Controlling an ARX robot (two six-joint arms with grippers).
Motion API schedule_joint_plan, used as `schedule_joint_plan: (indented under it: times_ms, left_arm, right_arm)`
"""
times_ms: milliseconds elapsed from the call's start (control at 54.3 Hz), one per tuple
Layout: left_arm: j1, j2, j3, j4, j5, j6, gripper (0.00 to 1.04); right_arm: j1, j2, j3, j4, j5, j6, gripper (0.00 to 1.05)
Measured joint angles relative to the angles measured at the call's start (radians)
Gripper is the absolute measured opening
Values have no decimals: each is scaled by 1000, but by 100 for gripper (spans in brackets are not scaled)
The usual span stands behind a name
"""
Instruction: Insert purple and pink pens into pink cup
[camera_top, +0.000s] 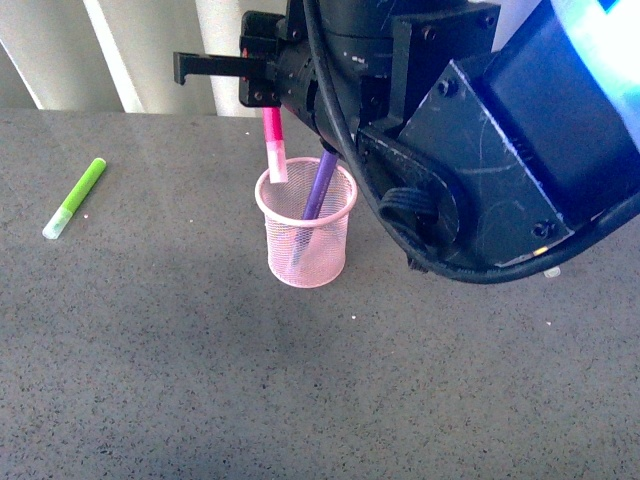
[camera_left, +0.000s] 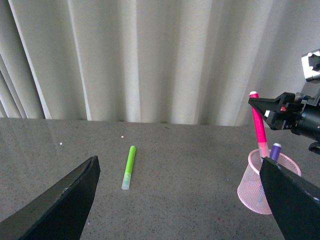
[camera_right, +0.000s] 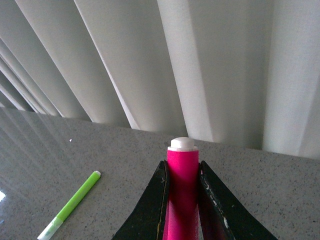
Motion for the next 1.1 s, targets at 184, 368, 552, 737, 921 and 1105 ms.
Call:
schedule_joint_plan:
  times_ms: [184, 368, 552, 737, 921, 1105]
  left_arm:
    - [0, 0, 0, 0, 0, 0, 98]
    - [0, 0, 0, 0, 0, 0, 98]
    - [0, 0, 0, 0, 0, 0, 98]
    - [0, 0, 0, 0, 0, 0, 98]
    - [0, 0, 0, 0, 0, 0, 98]
    - [0, 0, 0, 0, 0, 0, 98]
  right_arm:
    - [1, 5, -10, 20, 0, 0, 12]
    - [-6, 13, -12, 23, 0, 0, 12]
    - [-13, 16, -17, 23, -1, 0, 12]
    - [-21, 16, -17, 22, -4, 0, 43]
    - [-27, 16, -17, 22, -5, 0, 72]
    - [-39, 7, -34, 24, -8, 3, 100]
